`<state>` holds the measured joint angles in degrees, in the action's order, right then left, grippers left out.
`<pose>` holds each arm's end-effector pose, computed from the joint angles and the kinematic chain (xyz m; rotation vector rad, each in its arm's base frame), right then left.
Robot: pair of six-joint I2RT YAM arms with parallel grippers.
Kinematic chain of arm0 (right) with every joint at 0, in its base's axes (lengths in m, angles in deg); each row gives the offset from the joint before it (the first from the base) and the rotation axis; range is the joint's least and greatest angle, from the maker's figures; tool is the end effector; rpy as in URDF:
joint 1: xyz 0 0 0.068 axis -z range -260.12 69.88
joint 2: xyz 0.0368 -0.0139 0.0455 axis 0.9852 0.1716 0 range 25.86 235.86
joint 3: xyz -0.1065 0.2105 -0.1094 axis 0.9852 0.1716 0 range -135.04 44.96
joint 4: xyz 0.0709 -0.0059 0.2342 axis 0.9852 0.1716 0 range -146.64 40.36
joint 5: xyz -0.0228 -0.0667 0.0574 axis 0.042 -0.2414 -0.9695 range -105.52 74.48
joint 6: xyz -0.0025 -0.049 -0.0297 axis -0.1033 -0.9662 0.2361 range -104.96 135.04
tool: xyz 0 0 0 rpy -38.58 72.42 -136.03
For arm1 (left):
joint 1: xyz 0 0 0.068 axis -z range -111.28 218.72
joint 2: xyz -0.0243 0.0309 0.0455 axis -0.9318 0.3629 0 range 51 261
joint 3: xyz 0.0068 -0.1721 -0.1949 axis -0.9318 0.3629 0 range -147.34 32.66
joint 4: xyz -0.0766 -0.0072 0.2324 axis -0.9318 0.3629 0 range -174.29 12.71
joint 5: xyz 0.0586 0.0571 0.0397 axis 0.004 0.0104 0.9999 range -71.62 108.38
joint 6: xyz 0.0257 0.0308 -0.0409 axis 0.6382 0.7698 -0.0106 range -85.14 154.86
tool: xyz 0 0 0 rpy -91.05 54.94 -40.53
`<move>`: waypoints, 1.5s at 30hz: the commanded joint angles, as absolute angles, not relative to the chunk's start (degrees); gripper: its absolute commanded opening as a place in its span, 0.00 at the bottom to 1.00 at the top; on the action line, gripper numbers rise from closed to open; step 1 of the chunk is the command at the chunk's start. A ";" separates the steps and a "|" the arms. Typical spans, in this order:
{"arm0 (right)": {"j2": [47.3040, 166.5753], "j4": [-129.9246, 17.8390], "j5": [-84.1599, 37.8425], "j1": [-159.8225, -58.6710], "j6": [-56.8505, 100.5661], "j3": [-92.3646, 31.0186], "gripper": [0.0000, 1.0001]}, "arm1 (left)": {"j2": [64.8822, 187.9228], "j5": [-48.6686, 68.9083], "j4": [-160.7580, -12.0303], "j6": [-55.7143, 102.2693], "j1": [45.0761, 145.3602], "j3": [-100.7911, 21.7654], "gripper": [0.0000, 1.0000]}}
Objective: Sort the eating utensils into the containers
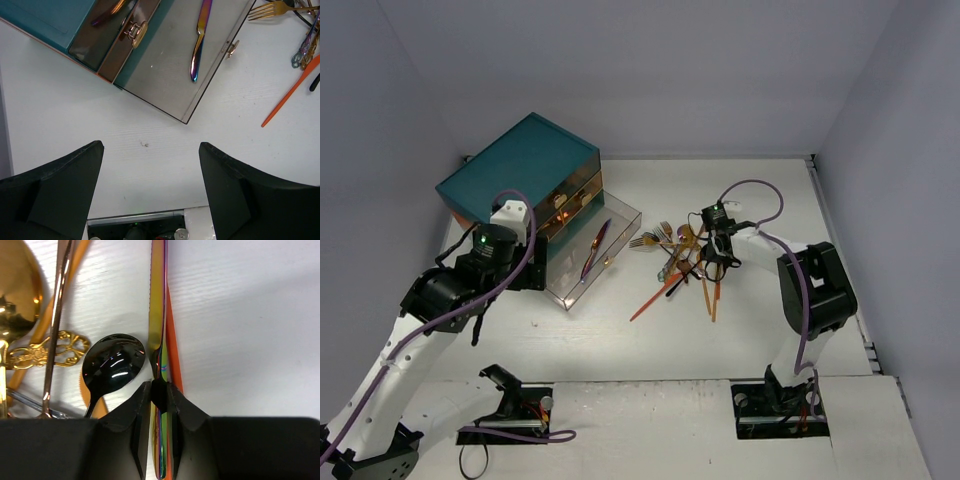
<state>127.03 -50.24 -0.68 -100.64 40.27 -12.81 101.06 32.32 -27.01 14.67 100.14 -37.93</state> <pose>0.3294 0.1122 0.1606 0.2127 2.3926 0.0533 0.1259 -0.0655 0.3739 0.0812 2.1991 -0.2376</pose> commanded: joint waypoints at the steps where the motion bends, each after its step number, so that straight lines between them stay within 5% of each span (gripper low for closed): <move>1: 122.68 -49.34 2.41 -99.79 39.79 -13.28 0.17 | 100.79 32.09 -28.48 14.89 99.83 -38.41 0.74; 8: 122.86 -49.34 2.45 -98.82 39.44 -14.33 0.25 | 100.33 31.87 -28.48 14.37 99.83 -37.70 0.75; 32: 128.79 -49.52 -3.27 -97.41 42.07 -16.17 0.26 | 100.77 32.62 -28.39 15.26 99.83 -37.83 0.74; 40: 129.88 -49.83 -2.29 -96.72 43.53 -13.41 0.22 | 100.83 32.36 -28.39 15.52 99.83 -37.78 0.74; 45: 130.10 -50.21 -2.06 -96.56 43.10 -13.03 0.07 | 101.34 32.27 -28.48 15.52 99.83 -37.57 0.74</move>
<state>129.25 -51.71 -2.92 -97.25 42.66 -14.50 100.44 31.90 -27.01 14.89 100.14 -36.88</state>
